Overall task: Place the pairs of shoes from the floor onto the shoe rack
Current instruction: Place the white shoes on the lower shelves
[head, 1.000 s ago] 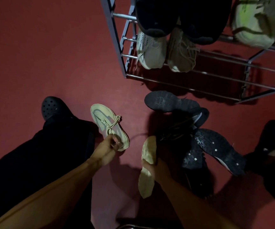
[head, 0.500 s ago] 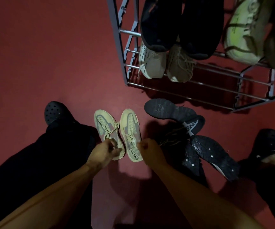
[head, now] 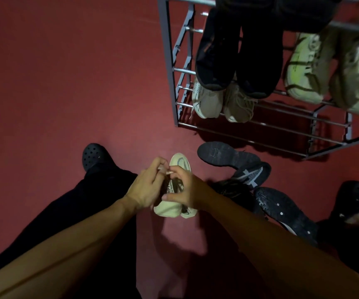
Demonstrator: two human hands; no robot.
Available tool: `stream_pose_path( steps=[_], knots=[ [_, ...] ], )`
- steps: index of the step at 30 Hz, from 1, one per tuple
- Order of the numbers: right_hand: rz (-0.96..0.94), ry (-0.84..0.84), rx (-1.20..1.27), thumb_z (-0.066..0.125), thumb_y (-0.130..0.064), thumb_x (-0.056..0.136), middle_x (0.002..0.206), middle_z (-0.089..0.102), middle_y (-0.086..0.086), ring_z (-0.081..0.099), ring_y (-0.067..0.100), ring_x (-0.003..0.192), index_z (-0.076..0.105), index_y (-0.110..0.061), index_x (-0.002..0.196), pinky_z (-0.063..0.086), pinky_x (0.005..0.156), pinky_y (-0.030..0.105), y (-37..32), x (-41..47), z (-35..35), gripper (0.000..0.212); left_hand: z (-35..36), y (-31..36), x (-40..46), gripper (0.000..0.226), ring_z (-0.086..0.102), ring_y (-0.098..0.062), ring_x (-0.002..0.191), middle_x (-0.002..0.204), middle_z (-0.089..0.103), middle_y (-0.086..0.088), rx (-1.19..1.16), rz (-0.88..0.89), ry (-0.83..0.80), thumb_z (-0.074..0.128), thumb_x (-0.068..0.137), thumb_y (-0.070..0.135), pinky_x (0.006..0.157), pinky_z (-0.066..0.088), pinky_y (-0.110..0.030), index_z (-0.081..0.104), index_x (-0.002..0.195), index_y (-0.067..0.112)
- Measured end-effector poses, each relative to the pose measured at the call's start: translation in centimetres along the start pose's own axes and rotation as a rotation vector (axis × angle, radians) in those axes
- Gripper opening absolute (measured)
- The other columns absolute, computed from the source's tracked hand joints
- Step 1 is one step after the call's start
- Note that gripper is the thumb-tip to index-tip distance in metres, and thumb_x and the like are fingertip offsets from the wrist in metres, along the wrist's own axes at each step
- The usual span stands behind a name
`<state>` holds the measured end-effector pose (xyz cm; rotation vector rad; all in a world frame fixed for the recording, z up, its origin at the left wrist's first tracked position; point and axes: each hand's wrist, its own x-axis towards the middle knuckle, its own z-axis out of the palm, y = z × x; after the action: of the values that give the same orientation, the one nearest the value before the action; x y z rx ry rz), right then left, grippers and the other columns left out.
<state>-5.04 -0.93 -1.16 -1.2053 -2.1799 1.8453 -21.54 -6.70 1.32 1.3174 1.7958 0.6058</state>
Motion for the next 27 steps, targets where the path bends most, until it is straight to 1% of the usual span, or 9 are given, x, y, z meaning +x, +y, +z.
stream_pose_path(
  steps=[5,8,11,14,17,19,21,24,27],
  knots=[
    [-0.076,0.123,-0.08,0.086,-0.022,0.071,0.099,0.058,-0.01,0.056,0.007,0.083,0.063,-0.014,0.114,0.041,0.076,0.013,-1.5,-1.3,-2.2,0.049,-0.4,3.2,0.0,0.015,0.057,-0.011,0.066,0.073,0.061,0.007,-0.104,0.075,0.0,0.037,0.106,0.031,0.071,0.051,-0.043,0.049,0.098,0.03],
    [-0.046,0.184,-0.165,0.084,-0.026,0.075,0.094,0.054,-0.01,0.055,0.01,0.083,0.068,-0.015,0.107,0.042,0.076,0.022,-2.2,-2.1,-4.6,0.038,-0.1,4.4,0.6,0.013,0.061,-0.02,0.072,0.078,0.066,0.0,-0.198,0.074,0.029,0.039,0.103,0.029,0.076,0.053,-0.05,0.051,0.099,0.03],
    [0.036,0.208,-0.359,0.075,-0.041,0.081,0.098,0.05,-0.005,0.052,0.013,0.091,0.064,-0.023,0.108,0.039,0.078,0.028,-3.1,-2.5,-8.0,0.034,0.9,6.2,1.0,0.013,0.064,-0.018,0.078,0.088,0.067,-0.001,-0.245,0.128,0.094,0.04,0.103,0.03,0.078,0.054,-0.046,0.052,0.105,0.026],
    [0.027,0.326,-0.466,0.071,-0.045,0.084,0.094,0.053,-0.002,0.052,0.018,0.089,0.057,-0.022,0.097,0.041,0.076,0.034,-3.6,-2.2,-10.1,0.03,2.7,7.7,1.4,0.017,0.066,-0.007,0.088,0.101,0.065,0.006,-0.313,0.093,0.237,0.039,0.105,0.019,0.079,0.055,-0.026,0.053,0.114,0.022],
    [0.14,0.255,-0.582,0.069,-0.035,0.086,0.089,0.055,-0.001,0.053,0.021,0.084,0.044,-0.021,0.091,0.036,0.068,0.033,-1.5,-2.0,-10.7,0.029,4.8,5.6,2.5,0.025,0.067,-0.019,0.097,0.106,0.062,0.013,-0.46,-0.069,0.368,0.038,0.096,0.017,0.084,0.058,-0.04,0.053,0.11,0.032],
    [0.153,0.225,-0.513,0.066,-0.025,0.086,0.081,0.056,0.003,0.057,0.025,0.078,0.044,-0.02,0.086,0.039,0.062,0.032,1.3,-2.7,-9.8,0.023,6.1,2.8,3.1,0.022,0.066,-0.019,0.089,0.099,0.063,0.012,-0.332,-0.174,0.28,0.039,0.094,0.02,0.081,0.056,-0.043,0.052,0.097,0.038],
    [0.076,0.275,-0.446,0.063,-0.021,0.089,0.073,0.058,0.008,0.058,0.028,0.065,0.05,-0.015,0.083,0.048,0.055,0.039,5.0,-3.5,-8.3,0.015,8.0,0.1,2.8,0.026,0.062,-0.012,0.069,0.088,0.062,0.006,-0.191,-0.252,0.058,0.04,0.097,0.009,0.07,0.052,-0.034,0.052,0.087,0.03],
    [0.237,0.161,-0.442,0.056,-0.027,0.095,0.093,0.066,0.009,0.064,0.027,0.078,0.049,-0.014,0.116,0.056,0.072,0.044,8.8,-4.1,-6.5,0.026,11.1,-4.5,2.4,0.025,0.054,-0.01,0.06,0.08,0.053,0.001,0.005,-0.268,-0.201,0.045,0.089,-0.001,0.061,0.042,-0.025,0.052,0.077,0.02],
    [0.313,0.13,-0.361,0.053,-0.025,0.096,0.123,0.061,0.008,0.065,0.028,0.1,0.025,-0.019,0.147,0.053,0.083,0.038,11.5,-4.6,-5.5,0.059,13.7,-7.6,2.4,0.019,0.036,-0.014,0.048,0.06,0.036,0.001,-0.162,-0.369,-0.248,0.054,0.079,0.007,0.05,0.031,-0.028,0.041,0.071,0.02]
  ],
)
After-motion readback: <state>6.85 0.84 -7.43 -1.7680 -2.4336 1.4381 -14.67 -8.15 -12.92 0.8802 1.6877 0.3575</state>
